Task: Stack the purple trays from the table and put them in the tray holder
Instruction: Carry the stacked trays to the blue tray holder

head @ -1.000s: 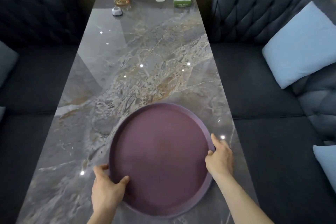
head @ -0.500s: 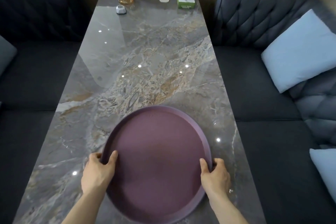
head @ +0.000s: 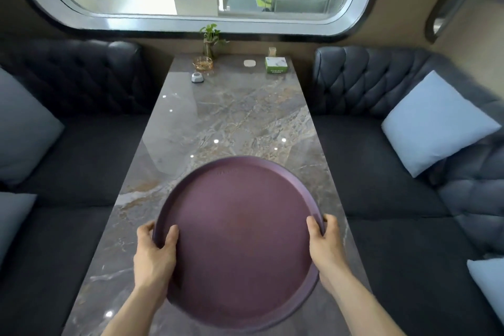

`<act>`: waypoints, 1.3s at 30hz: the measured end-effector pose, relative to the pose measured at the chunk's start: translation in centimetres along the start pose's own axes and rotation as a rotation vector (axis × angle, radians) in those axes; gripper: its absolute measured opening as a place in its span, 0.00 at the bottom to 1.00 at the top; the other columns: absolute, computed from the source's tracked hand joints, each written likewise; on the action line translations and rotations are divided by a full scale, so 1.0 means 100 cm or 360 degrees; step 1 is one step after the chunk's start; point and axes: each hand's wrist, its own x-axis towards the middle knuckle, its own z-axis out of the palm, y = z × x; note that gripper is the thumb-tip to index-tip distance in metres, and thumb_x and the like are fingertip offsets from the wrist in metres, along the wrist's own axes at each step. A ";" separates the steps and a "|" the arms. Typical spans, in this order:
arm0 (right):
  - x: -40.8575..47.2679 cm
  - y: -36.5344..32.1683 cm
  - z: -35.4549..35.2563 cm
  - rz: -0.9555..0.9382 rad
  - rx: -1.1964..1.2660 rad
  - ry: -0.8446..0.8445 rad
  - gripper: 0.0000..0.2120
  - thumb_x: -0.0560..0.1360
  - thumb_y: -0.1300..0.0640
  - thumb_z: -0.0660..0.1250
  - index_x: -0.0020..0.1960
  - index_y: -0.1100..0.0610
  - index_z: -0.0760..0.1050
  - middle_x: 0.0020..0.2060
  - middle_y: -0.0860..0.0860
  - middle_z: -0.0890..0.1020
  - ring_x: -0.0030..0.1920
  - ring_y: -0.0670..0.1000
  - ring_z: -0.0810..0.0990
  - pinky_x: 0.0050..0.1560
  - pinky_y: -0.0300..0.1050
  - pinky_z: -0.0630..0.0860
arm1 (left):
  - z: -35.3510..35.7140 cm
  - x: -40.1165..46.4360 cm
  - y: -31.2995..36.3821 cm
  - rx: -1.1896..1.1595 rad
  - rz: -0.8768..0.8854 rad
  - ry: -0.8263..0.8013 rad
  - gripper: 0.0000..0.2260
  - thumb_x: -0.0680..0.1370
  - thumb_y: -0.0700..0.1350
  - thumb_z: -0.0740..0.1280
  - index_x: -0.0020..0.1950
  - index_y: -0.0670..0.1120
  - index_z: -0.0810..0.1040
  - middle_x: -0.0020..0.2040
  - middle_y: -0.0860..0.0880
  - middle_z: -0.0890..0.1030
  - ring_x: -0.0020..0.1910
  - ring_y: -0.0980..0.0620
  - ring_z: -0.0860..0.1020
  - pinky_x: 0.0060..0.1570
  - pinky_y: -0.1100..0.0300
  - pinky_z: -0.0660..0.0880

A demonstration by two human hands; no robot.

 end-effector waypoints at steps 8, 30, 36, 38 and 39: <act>-0.028 -0.092 -0.037 -0.0314 0.0014 0.0059 0.23 0.83 0.55 0.60 0.77 0.52 0.64 0.70 0.52 0.74 0.61 0.50 0.74 0.60 0.44 0.69 | -0.046 -0.029 0.098 -0.0111 0.0282 -0.0039 0.25 0.75 0.51 0.70 0.72 0.59 0.69 0.63 0.50 0.79 0.61 0.44 0.78 0.63 0.45 0.73; -0.190 -0.179 -0.061 -0.0364 0.0313 0.0462 0.21 0.82 0.58 0.61 0.75 0.51 0.69 0.67 0.53 0.78 0.64 0.57 0.78 0.66 0.53 0.74 | -0.170 -0.046 0.171 -0.0322 0.0524 -0.0318 0.26 0.74 0.51 0.72 0.71 0.58 0.70 0.62 0.49 0.81 0.58 0.44 0.78 0.60 0.48 0.75; -0.244 -0.148 -0.103 -0.0331 0.0358 0.0729 0.17 0.81 0.59 0.62 0.68 0.52 0.75 0.60 0.50 0.81 0.56 0.54 0.79 0.59 0.48 0.75 | -0.155 -0.082 0.170 -0.0327 0.0578 -0.0600 0.26 0.74 0.49 0.72 0.71 0.55 0.71 0.62 0.49 0.81 0.59 0.42 0.78 0.63 0.44 0.75; -0.261 -0.135 -0.124 -0.0303 0.0362 0.0837 0.16 0.81 0.59 0.62 0.68 0.51 0.75 0.58 0.49 0.81 0.54 0.53 0.78 0.57 0.47 0.74 | -0.143 -0.101 0.172 -0.0340 0.0621 -0.0716 0.26 0.74 0.48 0.72 0.71 0.54 0.71 0.62 0.49 0.81 0.58 0.43 0.78 0.62 0.45 0.75; -0.270 -0.128 -0.136 -0.0288 0.0362 0.0895 0.16 0.81 0.59 0.61 0.68 0.52 0.75 0.58 0.49 0.81 0.53 0.53 0.78 0.55 0.46 0.74 | -0.136 -0.112 0.173 -0.0343 0.0644 -0.0777 0.26 0.74 0.48 0.73 0.71 0.54 0.71 0.62 0.48 0.81 0.58 0.43 0.79 0.62 0.45 0.75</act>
